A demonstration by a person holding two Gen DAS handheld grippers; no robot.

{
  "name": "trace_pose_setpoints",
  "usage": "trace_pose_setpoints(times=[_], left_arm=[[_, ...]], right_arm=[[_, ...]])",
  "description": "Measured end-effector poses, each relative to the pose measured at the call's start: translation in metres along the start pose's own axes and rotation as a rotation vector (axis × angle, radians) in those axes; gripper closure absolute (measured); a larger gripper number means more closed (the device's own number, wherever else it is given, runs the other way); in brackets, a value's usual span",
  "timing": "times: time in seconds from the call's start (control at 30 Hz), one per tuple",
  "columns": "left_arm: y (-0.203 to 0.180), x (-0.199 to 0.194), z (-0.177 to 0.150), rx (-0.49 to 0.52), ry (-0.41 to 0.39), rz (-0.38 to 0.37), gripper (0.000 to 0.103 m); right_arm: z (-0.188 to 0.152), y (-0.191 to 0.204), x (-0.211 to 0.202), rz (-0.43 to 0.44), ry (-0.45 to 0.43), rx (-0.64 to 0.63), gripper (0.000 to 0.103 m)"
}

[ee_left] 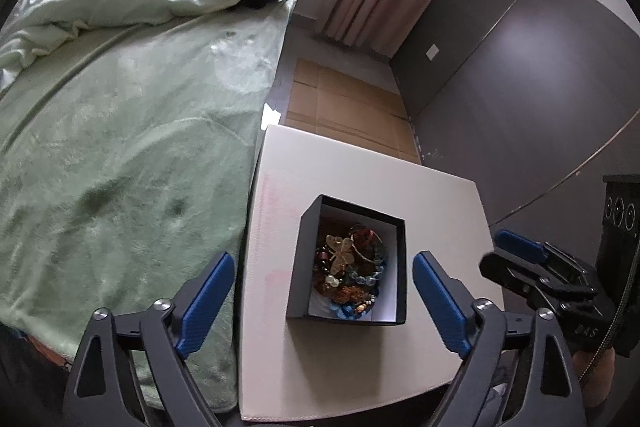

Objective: Organize jewelry

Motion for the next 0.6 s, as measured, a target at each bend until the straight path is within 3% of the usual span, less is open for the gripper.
trace_pose_setpoints(times=[0.17,0.3,0.6], left_arm=[[-0.013,-0.016,-0.005,0.039,-0.038,0.007,0.005],[-0.026,-0.029,-0.01,0.089,-0.068,0.011,0.0],[-0.056,-0.072,-0.032,0.183,-0.16,0.009,0.0]], right_arm=[[-0.015,-0.008,-0.023,-0.044,-0.029,0.056,0.023],[-0.028,-0.013,-0.045,-0.051,-0.071,0.117,0.0],[-0.061,-0.014,-0.09,-0.097,-0.165,0.182,0.0]])
Point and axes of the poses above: each gripper's, at about its wrist camera, not at the fingertips, and x roughly the way its jaws point, y to its left, z to its top, the point moved 6 cm from there along x, roughly the way its jaws point, and after that the axes turned 3 degrees about x, right-handed, at the moved point
